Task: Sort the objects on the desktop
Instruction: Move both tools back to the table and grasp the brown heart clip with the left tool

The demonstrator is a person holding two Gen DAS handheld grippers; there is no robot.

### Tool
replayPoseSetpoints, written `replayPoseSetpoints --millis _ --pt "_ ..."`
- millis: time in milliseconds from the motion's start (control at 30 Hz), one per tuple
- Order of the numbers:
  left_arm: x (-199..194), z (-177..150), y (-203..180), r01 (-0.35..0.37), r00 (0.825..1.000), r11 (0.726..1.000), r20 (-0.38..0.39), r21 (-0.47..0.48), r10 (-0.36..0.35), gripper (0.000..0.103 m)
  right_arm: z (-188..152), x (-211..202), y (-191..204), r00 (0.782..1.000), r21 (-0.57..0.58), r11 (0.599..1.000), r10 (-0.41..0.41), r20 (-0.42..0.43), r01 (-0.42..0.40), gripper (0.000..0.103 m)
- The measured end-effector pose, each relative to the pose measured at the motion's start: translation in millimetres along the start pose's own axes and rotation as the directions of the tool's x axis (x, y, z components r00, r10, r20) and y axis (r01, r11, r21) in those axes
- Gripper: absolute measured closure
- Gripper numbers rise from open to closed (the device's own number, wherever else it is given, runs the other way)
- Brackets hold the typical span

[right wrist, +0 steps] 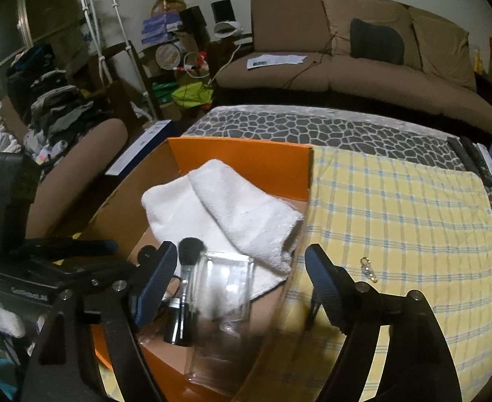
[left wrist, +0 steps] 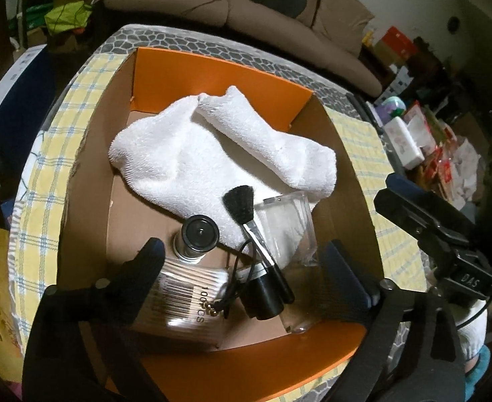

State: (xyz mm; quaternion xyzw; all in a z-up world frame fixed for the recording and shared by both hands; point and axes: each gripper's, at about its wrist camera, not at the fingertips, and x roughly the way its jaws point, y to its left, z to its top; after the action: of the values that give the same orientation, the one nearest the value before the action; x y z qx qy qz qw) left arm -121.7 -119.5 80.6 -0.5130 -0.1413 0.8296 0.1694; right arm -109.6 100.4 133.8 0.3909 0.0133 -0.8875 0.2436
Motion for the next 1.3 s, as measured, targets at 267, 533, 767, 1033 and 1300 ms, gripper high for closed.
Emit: replayPoseSetpoints --millis 267,533,767,1033,1300 --pt "1 -2 -14 0.025 1.000 0.999 0.006 0.026 -0.025 0.000 -7 -12 -20 0.999 0.017 0.999 -0.039 0.012 0.039 0.021" --pt "-1 -5 -60 0.072 0.997 0.993 -0.001 0.097 -0.072 0.000 -16 -40 -64 0.998 0.102 0.994 -0.038 0.044 0.033 0.000" --pt "3 -5 -109 0.067 0.998 0.986 -0.013 0.153 -0.066 0.000 -25 -68 -110 0.994 0.205 0.976 -0.086 0.062 0.072 0.000" --pt "25 -6 -163 0.062 0.996 0.974 -0.072 0.218 -0.047 0.000 -42 -79 -151 0.991 0.274 0.954 -0.132 0.032 0.119 0.000" --pt "70 -25 -219 0.032 0.993 0.944 -0.117 0.328 0.007 0.003 -57 -104 -198 0.986 0.404 0.907 -0.157 0.061 0.119 0.000"
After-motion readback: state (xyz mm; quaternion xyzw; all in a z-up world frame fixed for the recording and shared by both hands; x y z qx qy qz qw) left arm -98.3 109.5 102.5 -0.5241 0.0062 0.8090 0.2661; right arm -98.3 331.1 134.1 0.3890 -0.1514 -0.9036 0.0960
